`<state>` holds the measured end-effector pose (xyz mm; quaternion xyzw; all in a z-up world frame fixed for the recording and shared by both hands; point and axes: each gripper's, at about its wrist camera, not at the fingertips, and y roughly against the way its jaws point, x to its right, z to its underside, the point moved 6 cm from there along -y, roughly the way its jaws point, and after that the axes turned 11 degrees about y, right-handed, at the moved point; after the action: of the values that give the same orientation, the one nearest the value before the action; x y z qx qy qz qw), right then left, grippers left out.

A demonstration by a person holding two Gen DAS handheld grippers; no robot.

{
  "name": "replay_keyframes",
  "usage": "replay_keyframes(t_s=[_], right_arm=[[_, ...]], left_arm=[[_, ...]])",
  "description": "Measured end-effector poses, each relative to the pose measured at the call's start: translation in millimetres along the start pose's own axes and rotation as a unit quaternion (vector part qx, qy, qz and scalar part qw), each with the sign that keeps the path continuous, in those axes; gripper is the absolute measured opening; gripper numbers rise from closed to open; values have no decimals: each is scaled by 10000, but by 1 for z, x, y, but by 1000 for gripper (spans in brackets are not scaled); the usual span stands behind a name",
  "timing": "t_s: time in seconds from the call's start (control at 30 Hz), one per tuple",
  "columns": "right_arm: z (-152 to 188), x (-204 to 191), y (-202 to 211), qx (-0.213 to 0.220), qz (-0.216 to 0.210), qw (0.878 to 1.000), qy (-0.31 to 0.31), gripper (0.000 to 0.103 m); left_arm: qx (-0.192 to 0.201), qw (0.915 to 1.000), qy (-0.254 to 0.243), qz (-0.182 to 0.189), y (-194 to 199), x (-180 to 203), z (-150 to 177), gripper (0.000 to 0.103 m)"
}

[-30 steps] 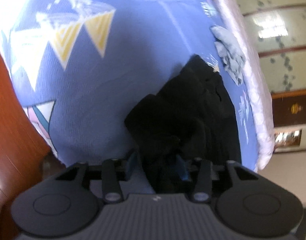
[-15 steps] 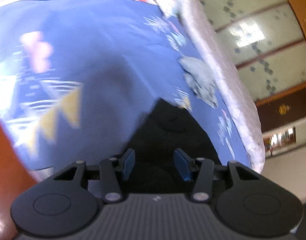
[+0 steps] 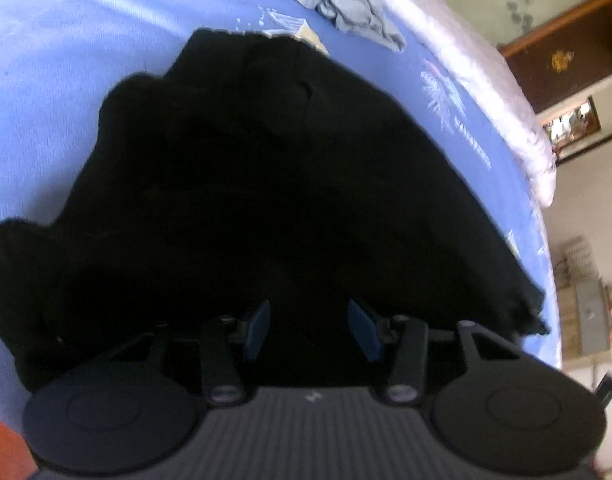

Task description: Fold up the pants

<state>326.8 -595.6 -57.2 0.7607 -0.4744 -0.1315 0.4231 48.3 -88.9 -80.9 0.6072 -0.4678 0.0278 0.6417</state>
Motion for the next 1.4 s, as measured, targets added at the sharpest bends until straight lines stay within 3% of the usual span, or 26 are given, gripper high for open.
replay_keyframes(t_s=[0.03,0.1,0.13,0.17,0.33,0.4,0.47,0.53,0.6,0.67,0.7,0.83,0.9,0.93,1.03,1.13,1.27,1.4], right_arm=[[3,-6,-6,-118,-56,9997,211,50],[-1,-6,-12,-107,-139,9992,354,33],[-2,-8,-12,-101,-373,9987,334,21],[-3,-8,-12,-110,-412,9986,303,16],[-15,1,-16,-29,-108,9999,56,3],[-22,15,-12,190,327,9987,-336,3],[-23,22,-19,196,249,9967,-751,3],[-18,11,-38,-105,345,9983,-461,5],[-19,2,-39,42,538,9983,-213,9],[-23,9,-30,179,310,9974,-619,30],[-22,19,-23,326,137,9949,-943,32],[-34,73,12,823,80,9761,-2009,33],[-37,106,20,944,179,9596,-2644,34],[-39,125,22,985,217,9458,-3086,36],[-41,164,19,1087,295,9027,-4152,44],[-52,182,-9,801,303,8786,-4698,48],[-67,196,-55,70,348,8687,-4940,51],[-72,211,-91,-437,930,8709,-4806,54]], left_arm=[[31,10000,-27,52,2,-1,2,44],[12,9999,34,125,5,-4,3,44],[-1,9998,93,165,7,-7,4,43],[-10,9997,143,192,8,-8,3,43],[-12,9996,194,195,5,-5,-2,43],[2,9998,152,158,1,-4,-3,43],[23,9998,124,140,-2,-5,-3,43],[31,9999,102,134,-6,-5,-3,43],[19,9999,97,130,-8,-5,-2,43],[-15,9999,113,115,-5,-2,-4,46],[4,9998,82,183,0,1,-6,47],[623,9975,-178,271,36,15,-46,54],[939,9953,-227,69,45,22,-78,57],[1042,9943,-223,-32,45,25,-94,57],[1025,9944,152,-187,26,27,-141,58],[711,9938,846,-111,-7,23,-174,59],[357,9891,1347,-481,-62,19,-194,63],[261,9893,1349,-481,-95,25,-201,88]])
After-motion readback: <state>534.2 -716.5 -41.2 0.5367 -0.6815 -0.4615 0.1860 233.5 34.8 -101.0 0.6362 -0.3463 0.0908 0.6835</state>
